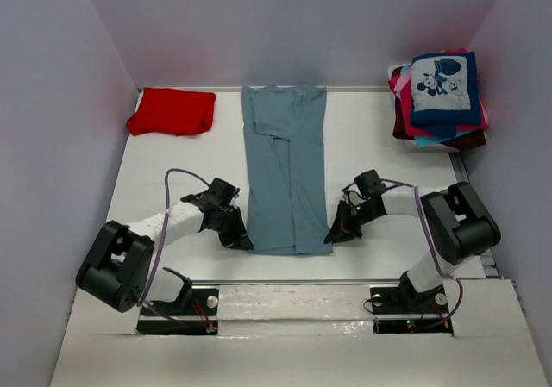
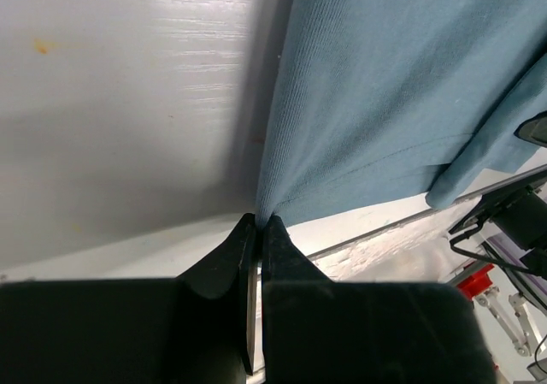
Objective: Fold and stack the t-shirts
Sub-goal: Grab the bottom of the folded rectangular tshirt with both arms
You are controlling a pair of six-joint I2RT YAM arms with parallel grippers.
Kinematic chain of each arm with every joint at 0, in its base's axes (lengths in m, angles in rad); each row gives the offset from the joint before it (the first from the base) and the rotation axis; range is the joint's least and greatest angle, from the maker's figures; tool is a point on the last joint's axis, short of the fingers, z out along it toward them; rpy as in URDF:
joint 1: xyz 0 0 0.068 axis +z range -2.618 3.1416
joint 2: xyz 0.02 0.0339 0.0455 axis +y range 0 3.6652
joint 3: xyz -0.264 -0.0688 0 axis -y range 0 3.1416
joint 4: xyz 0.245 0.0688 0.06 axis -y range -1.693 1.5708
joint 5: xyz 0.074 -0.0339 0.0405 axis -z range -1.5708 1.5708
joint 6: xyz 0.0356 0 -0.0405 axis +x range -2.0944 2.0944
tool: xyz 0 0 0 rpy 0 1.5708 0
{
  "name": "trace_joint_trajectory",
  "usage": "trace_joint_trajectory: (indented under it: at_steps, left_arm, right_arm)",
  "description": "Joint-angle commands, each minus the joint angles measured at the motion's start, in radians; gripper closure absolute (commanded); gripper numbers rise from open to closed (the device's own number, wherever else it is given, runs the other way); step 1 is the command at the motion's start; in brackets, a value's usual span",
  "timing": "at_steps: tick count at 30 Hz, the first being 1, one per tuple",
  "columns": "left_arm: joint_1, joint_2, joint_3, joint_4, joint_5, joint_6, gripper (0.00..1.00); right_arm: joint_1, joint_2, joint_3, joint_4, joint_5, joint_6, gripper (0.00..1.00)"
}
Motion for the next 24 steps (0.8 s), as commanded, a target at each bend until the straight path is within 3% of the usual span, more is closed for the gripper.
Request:
trace_joint_trajectory:
  at_steps: [1,7,10,11,13,14,16,24]
  left_arm:
    - [-0.003,-0.04,-0.029,-0.061,-0.023,0.017,0.94]
    - [-0.003,-0.053,-0.051,-0.061,-0.02,0.015,0.94]
    - [-0.003,-0.055,-0.054,-0.052,-0.014,0.01,0.94]
    - [-0.003,-0.053,-0.051,-0.05,-0.011,0.01,0.94]
    - [-0.003,-0.053,-0.046,-0.05,-0.009,0.009,0.94]
    - [-0.003,-0.052,-0.044,-0.05,-0.009,0.009,0.94]
    - [-0.003,-0.047,-0.037,-0.049,-0.005,0.012,0.94]
    - [-0.003,-0.033,-0.021,-0.049,-0.002,0.018,0.94]
  right_arm:
    - [0.005,0.02,-0.051,-0.115,0.061,0.052,0.93]
    - [0.005,0.006,-0.055,-0.116,0.055,0.047,0.9]
    - [0.005,0.001,-0.055,-0.116,0.023,0.039,0.68]
    - [0.005,-0.017,-0.057,-0.118,0.018,0.035,0.5]
    - [0.005,-0.042,-0.054,-0.136,0.03,0.027,0.3]
    - [0.005,-0.051,-0.051,-0.156,0.032,0.023,0.26]
    - [0.005,-0.063,-0.046,-0.174,0.023,0.009,0.21]
    - [0.005,-0.04,-0.08,-0.153,-0.023,0.004,0.24]
